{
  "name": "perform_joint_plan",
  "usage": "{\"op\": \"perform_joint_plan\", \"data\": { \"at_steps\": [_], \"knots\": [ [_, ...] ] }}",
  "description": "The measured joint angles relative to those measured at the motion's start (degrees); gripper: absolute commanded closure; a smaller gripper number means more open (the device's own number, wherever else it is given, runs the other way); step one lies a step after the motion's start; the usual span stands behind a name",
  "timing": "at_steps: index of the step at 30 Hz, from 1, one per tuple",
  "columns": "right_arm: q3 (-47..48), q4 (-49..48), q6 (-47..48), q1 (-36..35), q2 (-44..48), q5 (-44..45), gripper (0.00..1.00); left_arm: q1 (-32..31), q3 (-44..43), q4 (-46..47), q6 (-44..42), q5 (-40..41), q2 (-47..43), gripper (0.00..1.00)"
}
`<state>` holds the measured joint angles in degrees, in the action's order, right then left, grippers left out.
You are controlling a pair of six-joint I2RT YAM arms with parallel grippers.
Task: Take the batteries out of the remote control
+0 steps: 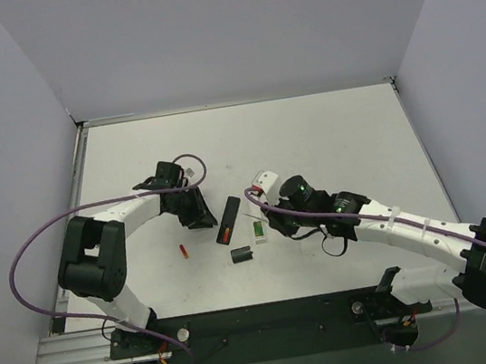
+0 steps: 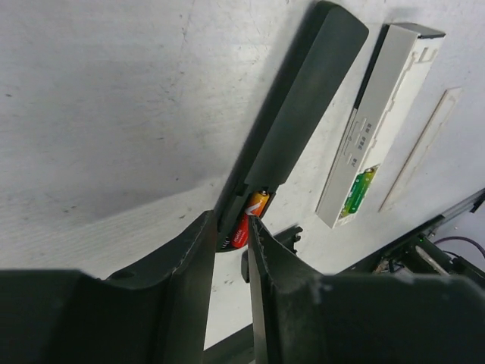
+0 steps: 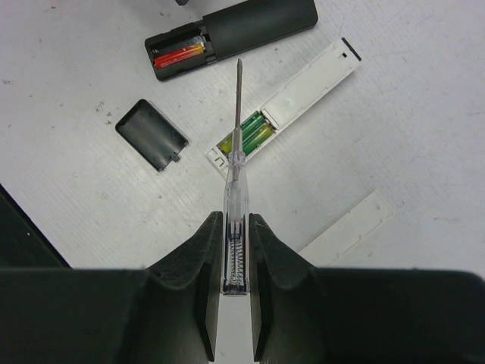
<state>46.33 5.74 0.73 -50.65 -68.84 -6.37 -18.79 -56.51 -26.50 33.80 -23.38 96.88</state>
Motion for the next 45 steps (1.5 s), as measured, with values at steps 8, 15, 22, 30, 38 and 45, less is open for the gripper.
{"op": "perform_joint_plan", "data": {
  "at_steps": [8, 15, 22, 30, 38, 45],
  "knots": [
    [0.8, 4.3, -3.1, 0.9, 3.5, 3.5, 1.00, -2.8, 3.8, 4.2, 2.8, -2.9, 0.5, 0.68],
    [0.9, 7.1, -4.0, 3.2, 6.1, 4.7, 1.00, -5.1, 7.7, 6.5, 5.1, -2.4, -0.3, 0.68],
    [1.0, 8.3, -4.2, 4.2, 7.6, 5.0, 1.00, -7.5, 12.0, 14.1, 8.6, -4.4, -2.1, 0.67],
    [1.0, 7.7, -7.8, 4.1, 7.9, 5.7, 1.00, -7.5, 10.0, 15.6, 9.2, -5.0, -2.5, 0.67],
    [1.2, 4.8, -16.2, -1.0, 3.1, 6.1, 1.00, -3.1, -5.0, 11.7, 6.1, -0.8, -0.3, 0.67],
    [1.2, 4.5, -21.8, -6.1, -1.9, 7.2, 1.00, -2.4, -17.4, 9.4, 2.3, -0.3, 12.1, 0.68]
  ]
}}
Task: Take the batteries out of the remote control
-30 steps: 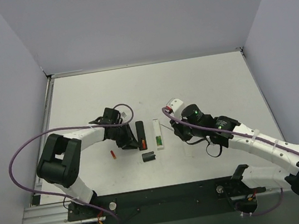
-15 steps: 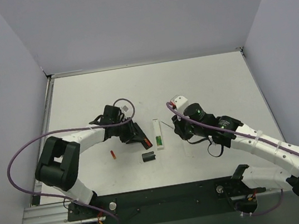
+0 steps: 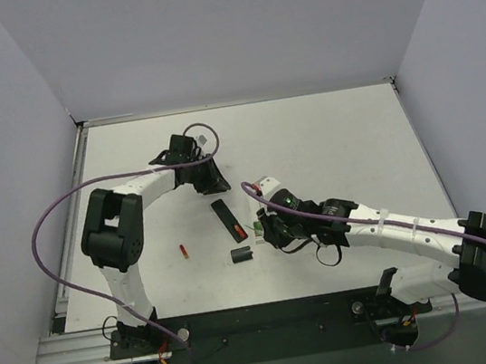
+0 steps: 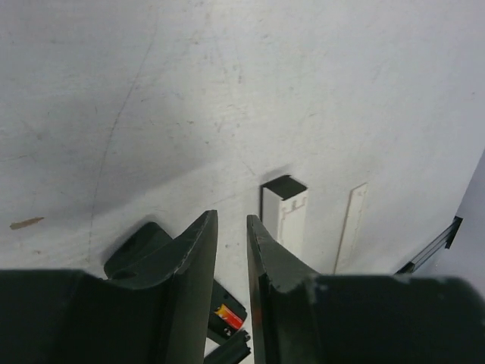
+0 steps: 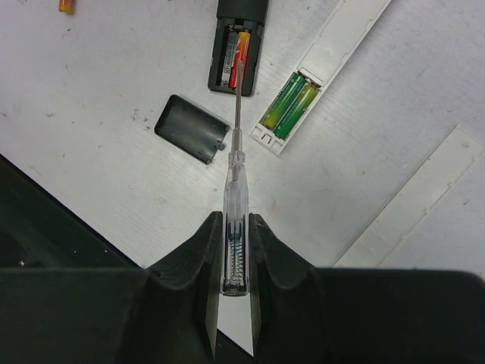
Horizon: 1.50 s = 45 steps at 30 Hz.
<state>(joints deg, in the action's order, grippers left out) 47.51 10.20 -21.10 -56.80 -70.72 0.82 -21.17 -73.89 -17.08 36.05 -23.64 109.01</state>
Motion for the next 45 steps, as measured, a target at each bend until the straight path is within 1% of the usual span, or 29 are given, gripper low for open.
{"op": "perform_joint_plan", "data": {
  "at_steps": [4, 6, 14, 16, 22, 28, 35, 39, 45],
  "knots": [
    [0.9, -0.2, -1.5, -1.1, -1.7, 0.0, 1.00, -0.1, -0.2, -1.4, -0.8, -1.7, 5.4, 0.68],
    [1.0, -0.9, -1.7, -1.7, -2.4, -0.2, 1.00, -0.1, -0.1, -2.2, -0.9, -2.2, 6.6, 0.68],
    [1.3, -2.7, -2.1, -3.3, -7.6, -0.3, 1.00, -0.1, -1.2, -7.8, -3.8, -2.0, 6.7, 0.68],
    [1.3, -2.7, -2.1, -3.3, -7.7, -0.1, 1.00, -0.1, -0.3, -8.1, -4.2, -1.4, 5.9, 0.68],
    [1.3, -2.6, -1.5, -3.3, -6.6, 1.1, 1.00, 0.0, 6.8, -6.8, -4.5, 0.5, -0.4, 0.69],
    [2.0, -1.7, -0.8, -2.9, -6.6, 1.9, 1.00, 0.3, 11.5, -5.8, -4.3, 2.7, -3.9, 0.71],
    [2.2, -0.4, -0.3, -1.7, -6.6, 2.6, 1.00, 0.5, 18.8, -8.4, -3.6, 2.4, -9.4, 0.71],
    [2.2, 1.0, 0.1, 0.2, -6.6, 3.5, 1.00, 0.5, 19.7, -9.9, -3.4, 1.2, -10.1, 0.71],
    [2.5, 1.6, 1.0, 2.8, -6.6, 3.0, 1.00, 0.5, 20.1, -9.7, -2.1, -1.1, -10.5, 0.71]
  ]
}}
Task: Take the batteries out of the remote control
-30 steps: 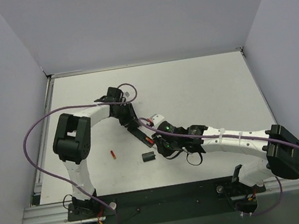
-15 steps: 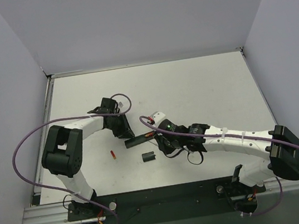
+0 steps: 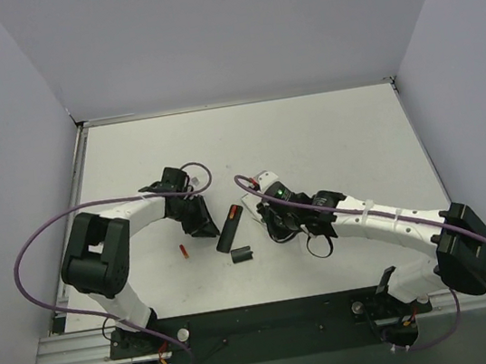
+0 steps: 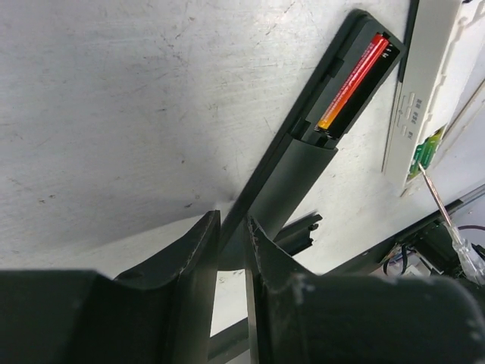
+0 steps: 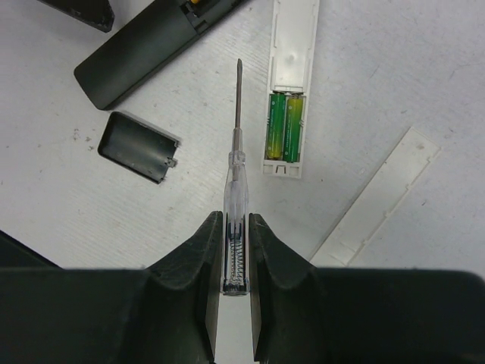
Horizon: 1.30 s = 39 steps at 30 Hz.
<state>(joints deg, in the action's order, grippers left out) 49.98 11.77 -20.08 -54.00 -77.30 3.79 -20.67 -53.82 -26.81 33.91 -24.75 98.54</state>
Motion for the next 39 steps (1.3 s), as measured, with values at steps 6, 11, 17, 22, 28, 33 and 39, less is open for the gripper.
{"op": "perform_joint_plan", "data": {
  "at_steps": [6, 11, 17, 22, 28, 33, 39],
  "knots": [
    [2.9, -1.2, 2.4, 2.4, -0.8, -3.5, 1.00, 2.3, -1.8, 0.5, 0.2, -1.0, -0.1, 0.69],
    [4.7, -2.7, 3.7, 4.8, -3.9, -6.6, 1.00, 5.5, -5.2, 2.9, 0.1, -3.4, 1.8, 0.75],
    [7.7, -3.2, 5.3, 5.3, -9.2, -9.4, 1.00, 6.7, -6.6, 7.1, 0.6, -8.2, 7.4, 0.91],
    [10.3, -3.2, 6.1, 5.3, -12.9, -10.4, 1.00, 6.7, -8.3, 7.3, 0.9, -10.5, 11.0, 0.93],
    [12.0, -2.0, 5.8, 5.5, -14.6, -10.1, 1.00, 6.6, -12.4, 7.5, 0.8, -12.0, 14.7, 0.92],
    [12.8, -1.2, 1.9, 6.5, -14.6, -10.3, 1.00, 6.4, -12.8, 7.6, 0.8, -12.9, 15.6, 0.90],
    [12.8, -1.2, -4.6, 7.5, -14.6, -12.2, 1.00, 6.2, -12.8, 7.7, 0.8, -13.3, 15.7, 0.88]
  ]
}}
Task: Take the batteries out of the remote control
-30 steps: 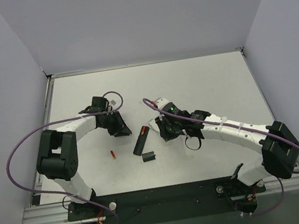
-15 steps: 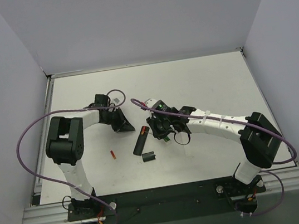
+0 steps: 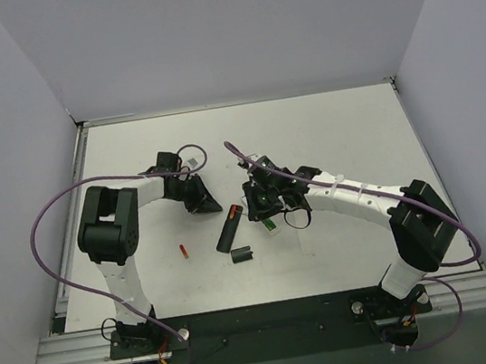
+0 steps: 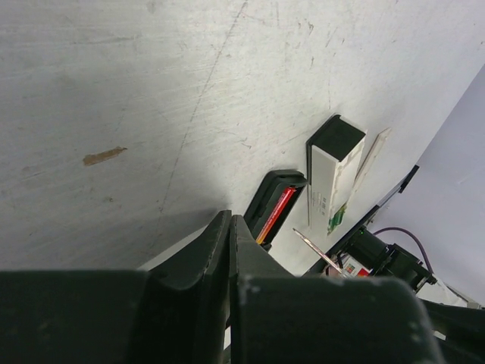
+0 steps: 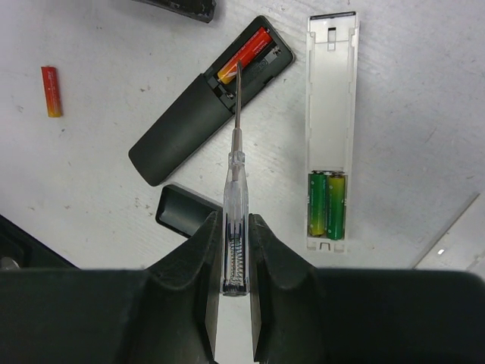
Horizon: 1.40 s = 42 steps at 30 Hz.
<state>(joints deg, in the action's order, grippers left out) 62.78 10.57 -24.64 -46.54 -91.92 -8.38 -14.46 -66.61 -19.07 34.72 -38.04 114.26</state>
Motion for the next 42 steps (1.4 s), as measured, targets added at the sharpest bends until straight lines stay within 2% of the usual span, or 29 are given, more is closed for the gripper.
{"op": "perform_joint_plan", "data": {
  "at_steps": [12, 42],
  "knots": [
    [-0.2, 0.0, -11.1, 1.9, 0.0, -3.1, 1.00, -1.6, 0.0, 2.3, 0.4, -1.5, 0.2, 0.87],
    [-3.1, -3.9, -16.3, 5.3, -1.7, -9.0, 1.00, -2.7, 0.1, 3.5, 0.6, -2.6, 1.1, 0.86]
  ]
}}
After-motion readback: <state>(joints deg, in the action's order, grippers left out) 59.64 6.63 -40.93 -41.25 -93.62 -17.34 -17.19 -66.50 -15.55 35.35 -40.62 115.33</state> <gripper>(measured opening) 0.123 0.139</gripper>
